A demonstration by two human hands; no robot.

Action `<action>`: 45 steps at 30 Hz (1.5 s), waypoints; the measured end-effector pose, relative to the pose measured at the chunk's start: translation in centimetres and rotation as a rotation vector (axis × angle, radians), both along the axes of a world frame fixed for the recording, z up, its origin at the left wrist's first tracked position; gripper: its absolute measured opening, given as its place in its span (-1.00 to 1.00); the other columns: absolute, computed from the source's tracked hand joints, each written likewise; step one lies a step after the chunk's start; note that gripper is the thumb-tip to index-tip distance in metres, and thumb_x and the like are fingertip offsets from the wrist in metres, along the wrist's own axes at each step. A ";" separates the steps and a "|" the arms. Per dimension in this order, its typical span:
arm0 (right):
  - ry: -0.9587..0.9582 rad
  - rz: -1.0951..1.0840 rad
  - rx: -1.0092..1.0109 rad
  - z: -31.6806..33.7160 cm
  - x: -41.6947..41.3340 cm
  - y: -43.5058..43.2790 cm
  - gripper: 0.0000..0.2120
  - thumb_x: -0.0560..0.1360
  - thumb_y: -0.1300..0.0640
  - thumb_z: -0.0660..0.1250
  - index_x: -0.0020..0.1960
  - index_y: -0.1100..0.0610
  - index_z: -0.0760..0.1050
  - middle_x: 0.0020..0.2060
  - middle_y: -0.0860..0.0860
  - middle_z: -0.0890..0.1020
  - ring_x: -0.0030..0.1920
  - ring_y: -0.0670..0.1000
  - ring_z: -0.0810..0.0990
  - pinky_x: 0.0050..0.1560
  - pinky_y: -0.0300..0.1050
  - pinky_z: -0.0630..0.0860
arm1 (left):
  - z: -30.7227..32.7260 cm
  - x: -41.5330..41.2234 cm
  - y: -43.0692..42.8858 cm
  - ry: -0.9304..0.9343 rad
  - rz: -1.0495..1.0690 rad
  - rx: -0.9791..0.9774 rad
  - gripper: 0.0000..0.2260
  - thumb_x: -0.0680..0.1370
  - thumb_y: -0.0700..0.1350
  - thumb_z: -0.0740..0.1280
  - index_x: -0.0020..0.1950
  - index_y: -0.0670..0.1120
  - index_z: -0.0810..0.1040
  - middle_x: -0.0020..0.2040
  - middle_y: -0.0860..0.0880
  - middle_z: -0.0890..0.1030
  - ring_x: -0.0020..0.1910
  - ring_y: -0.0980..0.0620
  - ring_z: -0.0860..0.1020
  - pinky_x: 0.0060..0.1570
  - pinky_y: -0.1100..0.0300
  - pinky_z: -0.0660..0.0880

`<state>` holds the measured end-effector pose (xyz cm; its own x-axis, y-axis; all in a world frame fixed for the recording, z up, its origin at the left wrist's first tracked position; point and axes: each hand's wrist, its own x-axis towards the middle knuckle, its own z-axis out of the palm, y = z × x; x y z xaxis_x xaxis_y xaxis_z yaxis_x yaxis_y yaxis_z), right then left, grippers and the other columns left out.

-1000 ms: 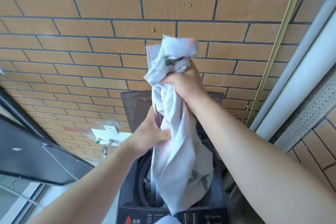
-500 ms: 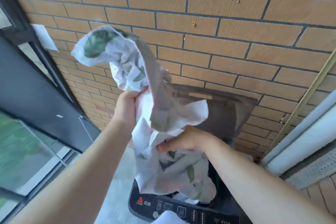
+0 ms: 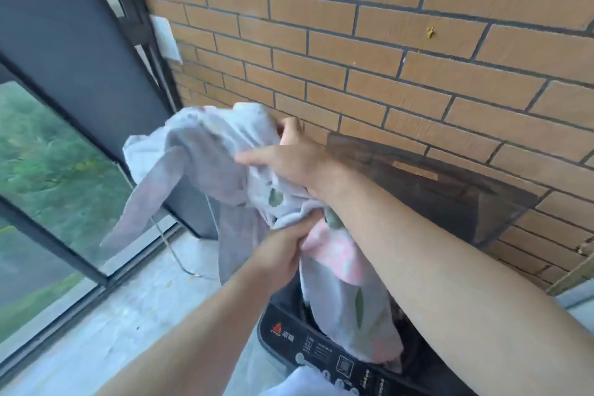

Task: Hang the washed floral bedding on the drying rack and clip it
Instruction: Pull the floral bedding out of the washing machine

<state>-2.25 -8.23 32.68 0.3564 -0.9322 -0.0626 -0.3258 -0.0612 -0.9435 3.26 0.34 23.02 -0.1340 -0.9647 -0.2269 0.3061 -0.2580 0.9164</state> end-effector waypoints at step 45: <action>0.211 0.122 0.163 -14.6 -4.7 0.5 -0.43 0.31 -0.02 0.62 0.26 0.00 0.51 0.09 -0.15 0.65 0.12 -0.05 0.62 0.01 -0.20 0.54 | 3.4 7.0 -7.1 0.382 0.411 0.048 -0.44 0.51 0.25 0.37 0.33 -0.12 0.55 0.20 -0.20 0.65 0.17 -0.14 0.64 0.21 -0.10 0.54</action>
<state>-6.95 -7.77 18.04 0.4286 -0.8546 -0.2931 -0.5153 0.0352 -0.8563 10.30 -6.80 26.43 0.1696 -0.9447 -0.2806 0.6977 -0.0860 0.7113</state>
